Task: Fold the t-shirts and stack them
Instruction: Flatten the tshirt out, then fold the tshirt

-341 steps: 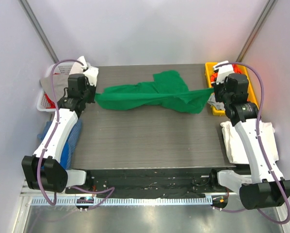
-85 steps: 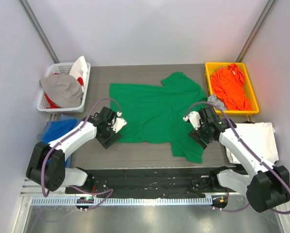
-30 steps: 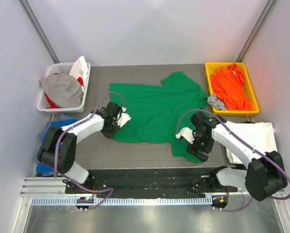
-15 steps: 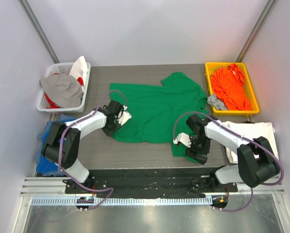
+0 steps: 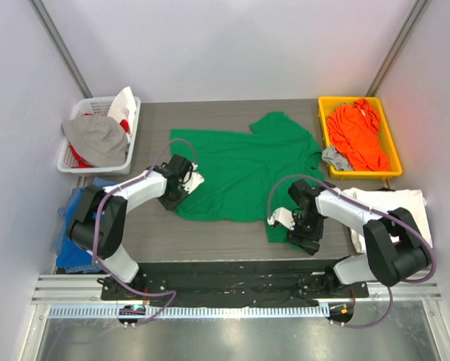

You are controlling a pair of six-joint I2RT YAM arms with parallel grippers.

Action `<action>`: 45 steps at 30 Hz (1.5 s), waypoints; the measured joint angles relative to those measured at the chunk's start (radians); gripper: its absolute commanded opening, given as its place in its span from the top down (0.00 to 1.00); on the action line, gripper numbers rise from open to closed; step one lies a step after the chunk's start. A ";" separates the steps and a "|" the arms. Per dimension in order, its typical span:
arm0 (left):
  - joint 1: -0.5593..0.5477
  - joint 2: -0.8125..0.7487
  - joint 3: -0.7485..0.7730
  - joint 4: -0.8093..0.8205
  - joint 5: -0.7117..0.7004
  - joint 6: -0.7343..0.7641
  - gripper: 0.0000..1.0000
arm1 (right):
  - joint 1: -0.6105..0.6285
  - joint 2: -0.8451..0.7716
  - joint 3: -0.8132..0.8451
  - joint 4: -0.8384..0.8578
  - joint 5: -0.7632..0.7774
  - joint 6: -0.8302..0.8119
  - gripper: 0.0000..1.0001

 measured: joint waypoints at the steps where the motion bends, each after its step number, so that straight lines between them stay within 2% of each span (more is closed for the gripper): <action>1: 0.000 0.000 0.000 0.001 0.000 0.000 1.00 | 0.000 0.000 0.000 0.002 0.000 0.000 0.42; 2: 0.000 0.001 0.000 0.002 0.000 0.000 1.00 | 0.000 0.000 0.000 0.005 0.000 0.000 0.49; 7: 0.000 0.001 0.000 0.004 -0.003 0.000 1.00 | 0.000 0.007 0.000 0.025 0.000 0.004 0.62; 10: 0.000 0.001 0.000 0.007 -0.004 0.000 1.00 | 0.000 0.008 0.000 0.037 -0.003 0.011 0.77; 11: 0.000 0.001 0.000 0.008 -0.004 0.000 1.00 | 0.000 0.008 0.000 0.042 -0.005 0.016 0.87; 14: 0.000 0.001 0.000 0.011 -0.004 0.000 1.00 | 0.000 0.009 0.000 0.050 -0.016 0.024 0.98; 22: 0.000 0.001 0.000 0.010 -0.004 0.000 1.00 | 0.000 -0.021 0.013 0.017 -0.014 0.027 0.99; 32: 0.000 -0.019 0.045 -0.008 -0.003 0.001 1.00 | 0.000 -0.121 0.174 -0.127 0.020 0.027 0.99; 45: 0.000 -0.031 0.105 -0.012 -0.034 0.029 1.00 | 0.000 -0.088 0.236 -0.147 0.124 0.026 0.99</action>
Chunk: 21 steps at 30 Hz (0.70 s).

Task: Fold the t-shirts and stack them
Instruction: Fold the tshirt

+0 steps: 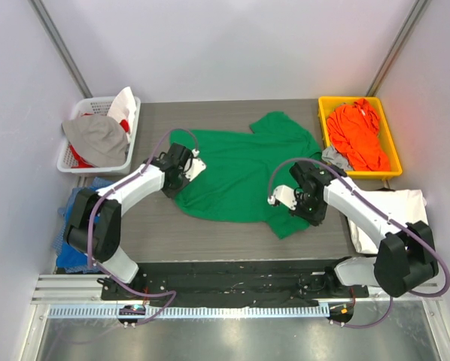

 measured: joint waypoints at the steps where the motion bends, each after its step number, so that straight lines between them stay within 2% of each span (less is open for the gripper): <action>1: 0.000 0.000 0.005 0.000 -0.001 0.001 1.00 | 0.000 0.007 0.011 0.001 0.003 0.000 0.99; 10: 0.016 0.009 0.080 0.021 -0.001 0.006 1.00 | -0.036 0.127 0.150 0.021 0.015 -0.010 0.99; 21: 0.061 0.097 0.152 0.048 0.005 0.031 1.00 | -0.132 0.298 0.282 0.032 0.023 -0.054 0.99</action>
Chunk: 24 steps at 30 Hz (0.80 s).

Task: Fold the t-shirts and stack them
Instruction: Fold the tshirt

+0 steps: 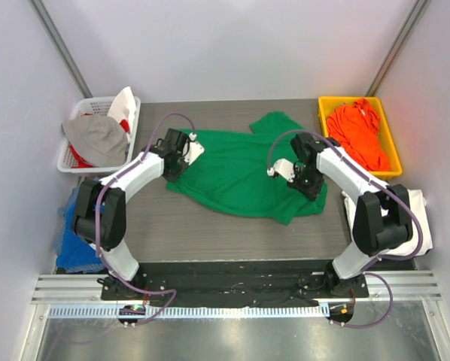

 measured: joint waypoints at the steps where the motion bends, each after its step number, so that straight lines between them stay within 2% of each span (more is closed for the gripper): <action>1: 0.007 0.003 0.005 0.000 0.001 0.002 1.00 | -0.010 0.014 0.016 0.000 0.000 -0.003 0.99; 11: 0.068 0.041 0.038 0.013 0.014 0.025 1.00 | -0.071 0.123 0.170 -0.010 0.000 -0.028 0.99; 24: 0.071 0.064 0.047 0.001 0.035 0.035 1.00 | -0.094 0.266 0.377 -0.051 -0.008 -0.033 0.99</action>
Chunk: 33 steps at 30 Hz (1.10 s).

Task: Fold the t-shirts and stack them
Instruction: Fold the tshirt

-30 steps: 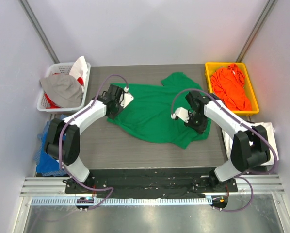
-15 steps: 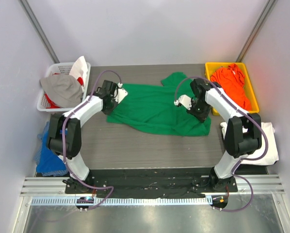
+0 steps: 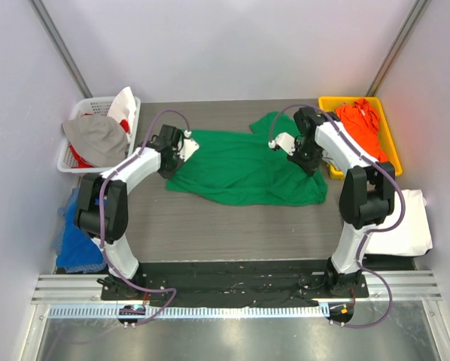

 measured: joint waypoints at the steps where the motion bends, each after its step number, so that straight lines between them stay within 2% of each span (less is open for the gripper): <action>1: 0.000 0.002 0.006 -0.007 0.003 0.004 1.00 | -0.002 0.011 0.016 -0.004 0.000 0.000 0.99; 9: -0.006 -0.023 0.042 -0.084 0.014 0.017 1.00 | -0.035 0.072 0.091 -0.008 0.000 -0.005 0.99; 18: -0.071 -0.233 0.060 -0.245 0.014 0.010 1.00 | -0.056 0.082 0.094 -0.014 -0.004 -0.014 0.99; 24: -0.108 -0.353 -0.005 -0.301 0.013 -0.013 1.00 | -0.056 0.081 0.092 -0.014 -0.004 -0.019 0.99; 33: -0.117 -0.407 -0.142 -0.318 -0.010 -0.018 1.00 | -0.084 0.011 0.004 -0.011 -0.008 -0.030 0.99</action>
